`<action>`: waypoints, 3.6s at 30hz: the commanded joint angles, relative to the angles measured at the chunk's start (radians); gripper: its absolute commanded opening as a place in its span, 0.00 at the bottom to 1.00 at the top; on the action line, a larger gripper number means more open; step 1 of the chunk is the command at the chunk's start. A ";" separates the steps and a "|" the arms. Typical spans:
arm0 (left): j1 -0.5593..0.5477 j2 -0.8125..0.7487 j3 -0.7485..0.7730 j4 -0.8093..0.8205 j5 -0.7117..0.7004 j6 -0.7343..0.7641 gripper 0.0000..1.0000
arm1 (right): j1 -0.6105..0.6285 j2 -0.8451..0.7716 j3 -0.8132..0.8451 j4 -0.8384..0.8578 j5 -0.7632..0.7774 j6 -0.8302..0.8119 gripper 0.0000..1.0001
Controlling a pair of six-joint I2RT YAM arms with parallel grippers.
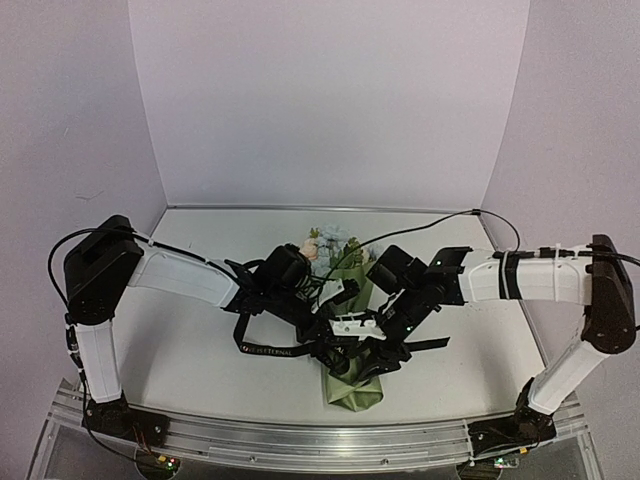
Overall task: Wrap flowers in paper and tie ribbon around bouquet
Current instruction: Tie the half-tied ribbon around the folded bouquet.
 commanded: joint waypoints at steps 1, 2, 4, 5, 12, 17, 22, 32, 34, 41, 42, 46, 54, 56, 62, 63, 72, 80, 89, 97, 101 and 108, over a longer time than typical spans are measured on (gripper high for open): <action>0.005 0.020 0.057 -0.018 0.023 0.024 0.01 | 0.018 0.043 0.025 0.083 0.059 -0.052 0.55; 0.005 0.022 0.059 -0.020 0.023 0.024 0.01 | 0.020 0.052 0.022 0.106 0.071 -0.048 0.55; 0.005 0.024 0.063 -0.020 0.023 0.024 0.01 | 0.024 0.063 0.020 0.138 0.093 -0.045 0.55; 0.005 0.026 0.066 -0.020 0.024 0.023 0.01 | 0.026 0.068 0.019 0.155 0.102 -0.043 0.55; 0.008 0.030 0.076 -0.028 0.023 0.023 0.01 | 0.037 0.090 0.008 0.185 0.136 -0.055 0.55; 0.010 0.031 0.076 -0.031 0.025 0.023 0.01 | 0.060 0.093 -0.021 0.185 0.179 -0.101 0.53; 0.011 0.031 0.078 -0.034 0.023 0.022 0.01 | 0.075 0.098 -0.035 0.185 0.202 -0.105 0.46; 0.014 0.019 0.066 -0.029 -0.008 0.015 0.01 | 0.080 0.090 -0.034 0.184 0.232 -0.045 0.12; 0.015 0.012 0.055 -0.017 -0.018 0.009 0.00 | 0.081 0.083 -0.034 0.185 0.237 -0.025 0.05; 0.024 -0.015 0.012 0.036 -0.037 -0.023 0.00 | 0.079 0.050 -0.040 0.190 0.265 0.078 0.00; 0.025 -0.020 0.006 0.045 -0.043 -0.025 0.00 | 0.079 0.045 -0.042 0.192 0.273 0.092 0.00; 0.032 -0.036 -0.012 0.069 -0.066 -0.036 0.00 | 0.080 0.029 -0.058 0.214 0.307 0.160 0.00; 0.041 -0.066 -0.047 0.121 -0.105 -0.064 0.00 | 0.079 0.002 -0.088 0.267 0.373 0.291 0.00; 0.042 -0.071 -0.053 0.127 -0.121 -0.070 0.00 | 0.080 -0.004 -0.097 0.277 0.384 0.314 0.00; 0.043 -0.092 -0.079 0.157 -0.167 -0.092 0.00 | 0.079 -0.028 -0.124 0.292 0.436 0.350 0.00; 0.043 -0.095 -0.083 0.162 -0.174 -0.096 0.00 | 0.079 -0.034 -0.127 0.294 0.444 0.356 0.00; 0.045 -0.113 -0.121 0.203 -0.207 -0.136 0.00 | 0.073 -0.060 -0.156 0.293 0.502 0.412 0.00; 0.045 -0.135 -0.148 0.236 -0.261 -0.154 0.00 | 0.016 -0.094 -0.184 0.292 0.471 0.532 0.00; 0.045 -0.144 -0.167 0.265 -0.287 -0.216 0.00 | -0.048 -0.107 -0.191 0.280 0.386 0.657 0.00; 0.045 -0.174 -0.209 0.309 -0.288 -0.256 0.00 | -0.077 -0.114 -0.203 0.248 0.387 0.684 0.00; 0.044 -0.185 -0.236 0.328 -0.302 -0.286 0.00 | -0.099 -0.114 -0.208 0.242 0.386 0.719 0.00; 0.045 -0.200 -0.291 0.365 -0.320 -0.330 0.00 | -0.143 -0.103 -0.215 0.242 0.380 0.768 0.00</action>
